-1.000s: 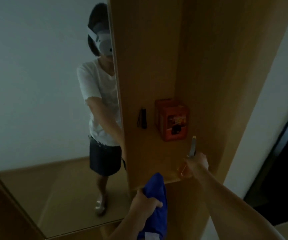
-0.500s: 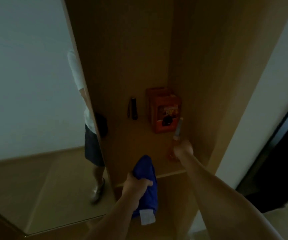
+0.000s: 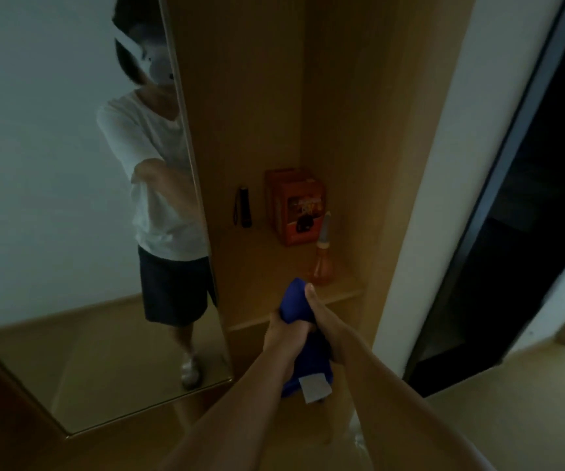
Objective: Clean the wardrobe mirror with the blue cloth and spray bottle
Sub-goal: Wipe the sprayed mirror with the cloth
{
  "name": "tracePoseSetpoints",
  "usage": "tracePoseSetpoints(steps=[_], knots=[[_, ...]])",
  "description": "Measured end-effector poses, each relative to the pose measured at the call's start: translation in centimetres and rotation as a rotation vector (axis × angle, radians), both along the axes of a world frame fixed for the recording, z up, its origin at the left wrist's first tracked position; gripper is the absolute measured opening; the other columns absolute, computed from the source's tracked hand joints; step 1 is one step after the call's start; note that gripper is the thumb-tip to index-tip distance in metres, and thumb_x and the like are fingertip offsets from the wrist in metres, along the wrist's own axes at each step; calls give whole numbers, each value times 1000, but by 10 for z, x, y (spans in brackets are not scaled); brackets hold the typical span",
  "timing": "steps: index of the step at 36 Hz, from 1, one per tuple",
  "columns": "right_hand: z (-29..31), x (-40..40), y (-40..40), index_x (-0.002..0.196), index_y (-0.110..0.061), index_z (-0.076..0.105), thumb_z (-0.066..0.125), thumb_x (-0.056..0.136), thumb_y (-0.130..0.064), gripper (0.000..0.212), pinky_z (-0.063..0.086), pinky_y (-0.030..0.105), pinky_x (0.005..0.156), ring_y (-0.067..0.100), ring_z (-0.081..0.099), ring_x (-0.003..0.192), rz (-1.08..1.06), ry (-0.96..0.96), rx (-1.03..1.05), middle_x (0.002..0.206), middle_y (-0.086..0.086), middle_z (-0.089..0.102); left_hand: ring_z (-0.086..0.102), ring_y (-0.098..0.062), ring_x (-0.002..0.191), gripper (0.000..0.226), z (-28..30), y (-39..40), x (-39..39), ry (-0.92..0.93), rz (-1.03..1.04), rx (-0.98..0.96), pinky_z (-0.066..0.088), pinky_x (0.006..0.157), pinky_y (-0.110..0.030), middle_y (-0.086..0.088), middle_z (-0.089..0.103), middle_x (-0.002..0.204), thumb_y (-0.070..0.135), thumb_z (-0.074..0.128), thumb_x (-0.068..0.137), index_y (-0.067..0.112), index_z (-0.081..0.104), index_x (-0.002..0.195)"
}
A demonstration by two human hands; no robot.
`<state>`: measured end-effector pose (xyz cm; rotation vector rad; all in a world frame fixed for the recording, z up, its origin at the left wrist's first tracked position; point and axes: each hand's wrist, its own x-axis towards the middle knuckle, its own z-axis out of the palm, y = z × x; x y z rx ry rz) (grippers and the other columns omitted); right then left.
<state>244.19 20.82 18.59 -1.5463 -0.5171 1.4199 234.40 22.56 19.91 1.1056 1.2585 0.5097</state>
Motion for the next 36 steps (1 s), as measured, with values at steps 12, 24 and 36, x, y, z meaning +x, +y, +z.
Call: tracePoseSetpoints(steps=[12, 24, 36], knots=[[71, -94, -44, 115, -8, 65, 78, 59, -53, 73, 45, 51, 98, 37, 61, 106, 29, 76, 116, 114, 19, 65, 55, -28, 97, 52, 69, -43, -81, -182, -50, 31, 51, 77, -39, -17, 50, 122, 44, 51, 87, 13, 45, 128], [190, -160, -2, 125, -14, 49, 56, 88, -14, 37, 43, 32, 66, 19, 54, 78, -129, -470, 520, 92, 3, 56, 56, -18, 98, 38, 173, -23, -157, -141, 123, 616, 48, 86, -35, -2, 55, 116, 29, 48, 93, 18, 44, 129], [356, -204, 17, 131, -21, 36, 59, 89, -23, 48, 42, 33, 76, 25, 56, 99, -245, -1092, 910, 122, 7, 56, 53, -2, 76, 11, 288, 41, -298, -59, 648, 1189, 42, 63, -24, 10, 56, 85, 27, 43, 92, 25, 54, 93]])
